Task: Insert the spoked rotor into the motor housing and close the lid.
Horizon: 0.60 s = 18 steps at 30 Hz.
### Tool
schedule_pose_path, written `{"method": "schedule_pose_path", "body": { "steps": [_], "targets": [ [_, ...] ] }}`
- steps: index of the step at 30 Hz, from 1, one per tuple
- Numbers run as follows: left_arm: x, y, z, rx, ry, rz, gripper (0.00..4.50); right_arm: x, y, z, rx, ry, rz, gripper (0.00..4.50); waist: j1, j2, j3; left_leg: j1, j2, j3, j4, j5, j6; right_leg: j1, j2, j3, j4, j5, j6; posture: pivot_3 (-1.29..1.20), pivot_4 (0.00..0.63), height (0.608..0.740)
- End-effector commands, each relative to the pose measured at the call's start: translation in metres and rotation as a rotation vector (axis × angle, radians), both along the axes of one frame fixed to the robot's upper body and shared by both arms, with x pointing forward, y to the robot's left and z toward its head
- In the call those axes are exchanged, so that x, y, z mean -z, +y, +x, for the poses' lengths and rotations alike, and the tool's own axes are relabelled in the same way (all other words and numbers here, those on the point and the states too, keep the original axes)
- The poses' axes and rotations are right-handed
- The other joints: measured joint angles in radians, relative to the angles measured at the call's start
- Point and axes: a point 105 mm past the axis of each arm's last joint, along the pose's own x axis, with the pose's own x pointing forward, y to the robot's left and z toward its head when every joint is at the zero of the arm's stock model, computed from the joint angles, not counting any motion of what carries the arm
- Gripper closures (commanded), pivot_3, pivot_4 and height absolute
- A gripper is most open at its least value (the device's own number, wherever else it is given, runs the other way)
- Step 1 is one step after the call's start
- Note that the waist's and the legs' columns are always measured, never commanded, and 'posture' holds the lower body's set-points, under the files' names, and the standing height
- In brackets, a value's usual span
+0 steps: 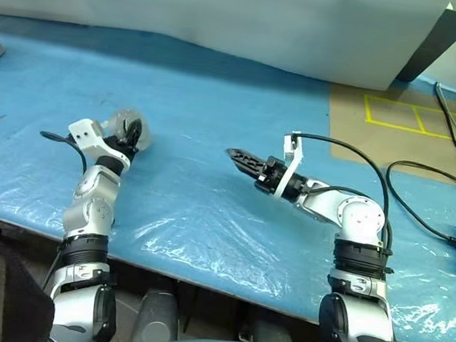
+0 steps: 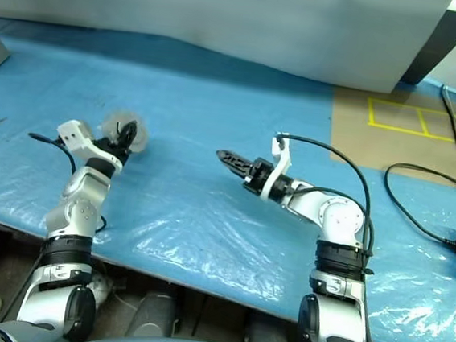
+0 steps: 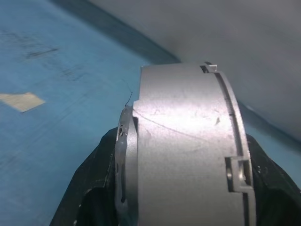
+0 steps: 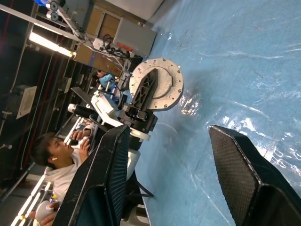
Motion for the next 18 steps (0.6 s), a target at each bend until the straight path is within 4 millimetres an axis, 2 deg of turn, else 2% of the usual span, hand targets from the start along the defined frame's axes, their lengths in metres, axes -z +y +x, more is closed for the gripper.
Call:
{"method": "schedule_pose_path", "body": {
  "steps": [1,3,6,9,12,14,18],
  "targets": [
    [-0.012,-0.003,0.007,0.025,-0.05,0.058,1.76,-0.01,0.001,0.003,-0.001,-0.05,0.002,1.72,0.0,0.0,0.0,0.0,0.0,0.0,0.0,0.0,0.0,0.0,0.0,0.0,0.0,0.0,0.0,0.0,0.15,0.74],
    [-0.002,-0.004,0.012,0.025,0.007,0.03,1.76,-0.008,0.002,0.002,-0.004,-0.047,-0.007,1.72,0.003,0.0,0.0,0.0,0.0,0.0,0.0,0.0,0.0,0.001,-0.001,0.0,0.0,0.0,0.0,0.0,0.15,0.74],
    [0.003,-0.001,0.014,0.027,0.021,0.008,1.76,-0.006,0.003,0.001,-0.006,-0.048,-0.014,1.72,0.002,0.0,0.0,0.002,0.0,0.0,0.001,0.0,0.0,0.002,-0.001,0.0,0.001,0.0,0.0,0.0,0.15,0.74],
    [0.007,0.015,0.013,-0.056,0.048,0.052,1.76,-0.002,0.002,-0.001,0.0,-0.045,-0.021,1.72,0.001,0.0,0.0,0.003,0.0,0.0,0.002,0.0,0.0,0.003,-0.001,0.0,0.002,0.0,0.0,0.0,0.15,0.74],
    [0.015,0.04,0.009,-0.162,0.102,0.063,1.76,0.001,0.002,-0.002,0.006,-0.041,-0.026,1.72,-0.004,0.0,0.0,0.004,0.0,0.0,0.002,0.0,0.0,0.004,-0.001,0.0,0.002,0.0,0.0,0.0,0.15,0.74],
    [0.02,0.045,0.007,-0.164,0.12,0.045,1.76,0.002,0.002,-0.001,0.01,-0.04,-0.026,1.72,-0.013,0.0,0.0,0.007,0.0,0.0,0.002,0.0,0.0,0.004,0.0,0.002,0.003,0.0,0.0,0.0,0.15,0.74],
    [0.022,0.03,0.007,-0.067,0.096,-0.032,0.74,0.006,0.002,0.002,0.019,-0.029,-0.042,1.69,-0.017,0.0,0.0,0.008,0.0,0.001,0.001,0.0,0.0,0.004,0.0,0.003,0.004,0.0,0.0,0.0,0.15,0.74]
  ]
}}
